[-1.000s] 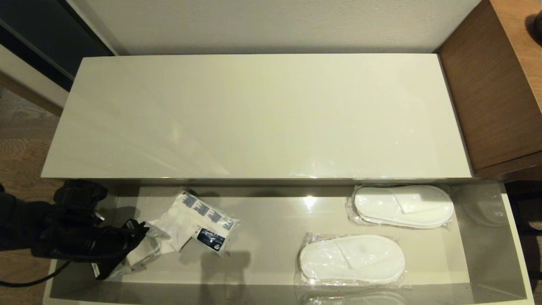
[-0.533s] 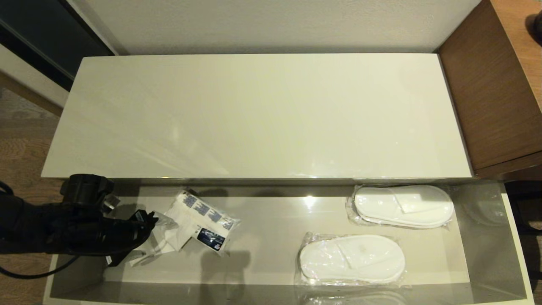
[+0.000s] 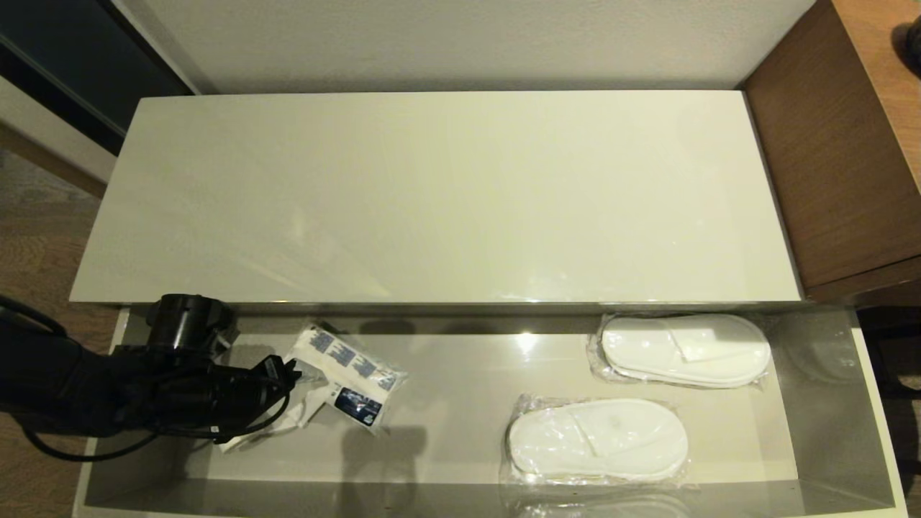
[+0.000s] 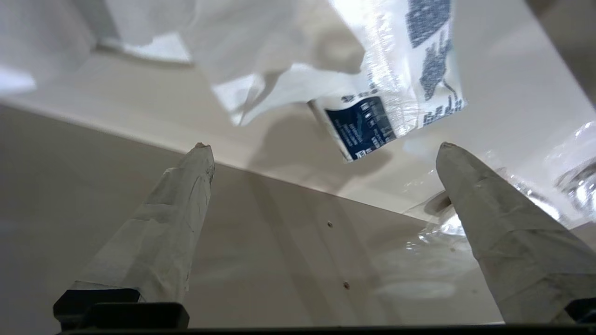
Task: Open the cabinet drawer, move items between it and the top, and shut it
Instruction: Take out the roll paper from the drawer
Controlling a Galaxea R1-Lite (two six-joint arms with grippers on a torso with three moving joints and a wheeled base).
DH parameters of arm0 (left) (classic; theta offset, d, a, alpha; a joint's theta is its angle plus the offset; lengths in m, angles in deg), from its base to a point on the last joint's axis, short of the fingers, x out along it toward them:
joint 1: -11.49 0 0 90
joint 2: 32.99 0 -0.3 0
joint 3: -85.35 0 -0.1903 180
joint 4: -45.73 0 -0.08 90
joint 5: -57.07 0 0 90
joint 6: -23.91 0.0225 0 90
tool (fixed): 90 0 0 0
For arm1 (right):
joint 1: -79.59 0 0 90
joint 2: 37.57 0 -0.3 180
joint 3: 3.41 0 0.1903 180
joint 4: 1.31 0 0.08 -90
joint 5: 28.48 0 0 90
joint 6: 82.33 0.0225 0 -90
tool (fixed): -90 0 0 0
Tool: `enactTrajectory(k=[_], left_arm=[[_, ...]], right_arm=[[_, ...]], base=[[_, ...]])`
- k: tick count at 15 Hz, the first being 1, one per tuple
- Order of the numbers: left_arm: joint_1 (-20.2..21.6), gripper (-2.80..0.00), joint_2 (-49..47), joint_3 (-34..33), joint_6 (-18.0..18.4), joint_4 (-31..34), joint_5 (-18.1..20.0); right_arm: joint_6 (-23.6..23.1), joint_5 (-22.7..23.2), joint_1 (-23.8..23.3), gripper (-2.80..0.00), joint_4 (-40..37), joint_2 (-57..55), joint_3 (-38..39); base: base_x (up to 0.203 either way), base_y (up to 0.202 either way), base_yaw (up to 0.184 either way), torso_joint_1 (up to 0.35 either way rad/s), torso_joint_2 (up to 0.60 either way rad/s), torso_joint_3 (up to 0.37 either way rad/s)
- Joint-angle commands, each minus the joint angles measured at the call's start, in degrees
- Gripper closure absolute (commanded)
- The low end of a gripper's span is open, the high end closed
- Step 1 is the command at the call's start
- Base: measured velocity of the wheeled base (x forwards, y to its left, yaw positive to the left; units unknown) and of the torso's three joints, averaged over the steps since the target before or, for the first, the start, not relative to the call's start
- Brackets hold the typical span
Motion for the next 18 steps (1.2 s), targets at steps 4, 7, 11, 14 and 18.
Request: enactTrajectory(k=[4, 7, 11, 14, 18], left_arm=[[-1.9, -2.80, -0.5, 0.9, 0.8, -2.7, 0.5], [-1.9, -2.80, -0.7, 0.6, 0.2, -4.3, 0.6], [-1.6, -2.80, -2.9, 0.9, -4.3, -9.7, 0.1], [-1.4, -2.80, -4.6, 1.3, -4.4, -13.3, 0.2], [-0.7, -2.80, -3.9, 2.2, -4.7, -13.3, 0.3]], right_arm=[[0.0, 0.0, 0.0, 0.00, 0.0, -0.1, 0.0], [0.0, 0.0, 0.0, 0.00, 0.0, 0.0, 0.0], [0.0, 0.0, 0.0, 0.00, 0.0, -0.1, 0.0], [0.0, 0.0, 0.0, 0.00, 0.0, -0.1, 0.0], [0.0, 0.0, 0.0, 0.00, 0.0, 0.0, 0.0]], base=[[0.000, 0.000, 0.000, 0.000, 0.00, 0.000], [0.000, 0.000, 0.000, 0.000, 0.00, 0.000], [0.000, 0.000, 0.000, 0.000, 0.00, 0.000], [0.000, 0.000, 0.000, 0.000, 0.00, 0.000], [0.000, 0.000, 0.000, 0.000, 0.00, 0.000]])
